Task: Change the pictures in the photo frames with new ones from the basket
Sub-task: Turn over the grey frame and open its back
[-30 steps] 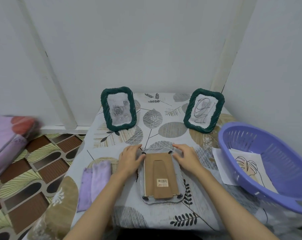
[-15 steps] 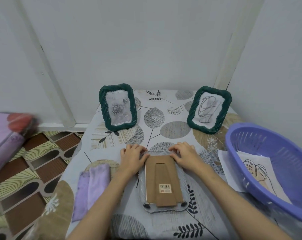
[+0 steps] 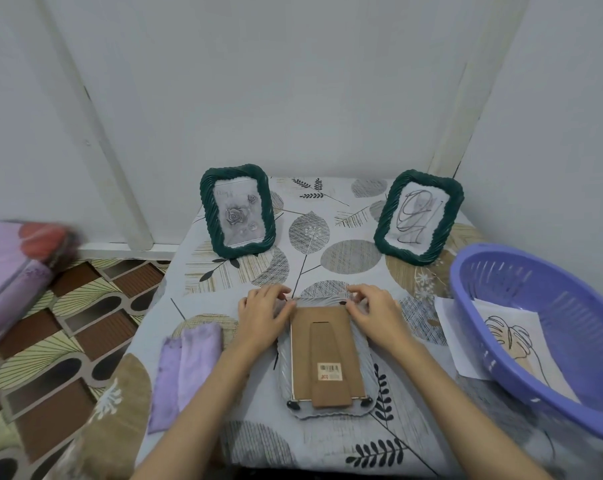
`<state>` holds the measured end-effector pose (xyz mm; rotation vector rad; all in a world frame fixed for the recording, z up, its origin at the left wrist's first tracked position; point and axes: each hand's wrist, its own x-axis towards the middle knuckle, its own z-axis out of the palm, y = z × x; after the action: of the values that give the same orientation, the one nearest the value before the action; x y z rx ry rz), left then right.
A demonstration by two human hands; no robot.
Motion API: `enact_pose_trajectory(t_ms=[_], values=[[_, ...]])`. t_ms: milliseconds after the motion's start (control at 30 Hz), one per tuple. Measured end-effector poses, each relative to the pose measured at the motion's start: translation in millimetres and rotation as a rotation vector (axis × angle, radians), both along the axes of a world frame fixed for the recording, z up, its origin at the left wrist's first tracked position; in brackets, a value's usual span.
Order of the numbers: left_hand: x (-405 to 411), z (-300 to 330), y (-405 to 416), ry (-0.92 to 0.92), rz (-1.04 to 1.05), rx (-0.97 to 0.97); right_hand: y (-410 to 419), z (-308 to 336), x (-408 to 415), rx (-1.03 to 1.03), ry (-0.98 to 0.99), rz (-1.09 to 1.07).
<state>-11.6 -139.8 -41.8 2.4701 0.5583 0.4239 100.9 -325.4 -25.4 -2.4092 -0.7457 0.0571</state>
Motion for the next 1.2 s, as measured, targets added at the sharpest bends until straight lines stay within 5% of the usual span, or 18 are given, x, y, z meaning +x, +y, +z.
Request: enact_pose_trajectory(t_ms=[233, 400, 700, 1200], values=[[-38, -3, -1, 0.179, -0.135, 0.131, -12, 5, -99, -0.317, -0.173, -0.131], [-47, -4, -7, 0.199, -0.13, 0.087, 4, 0, -116, -0.329, -0.074, -0.189], [-53, -1, -15, 0.142, -0.13, 0.008, 11, 4, -119, 0.139, 0.083, -0.27], [-51, -3, -18, 0.293, -0.153, 0.102, 13, 13, -116, 0.373, 0.179, -0.303]])
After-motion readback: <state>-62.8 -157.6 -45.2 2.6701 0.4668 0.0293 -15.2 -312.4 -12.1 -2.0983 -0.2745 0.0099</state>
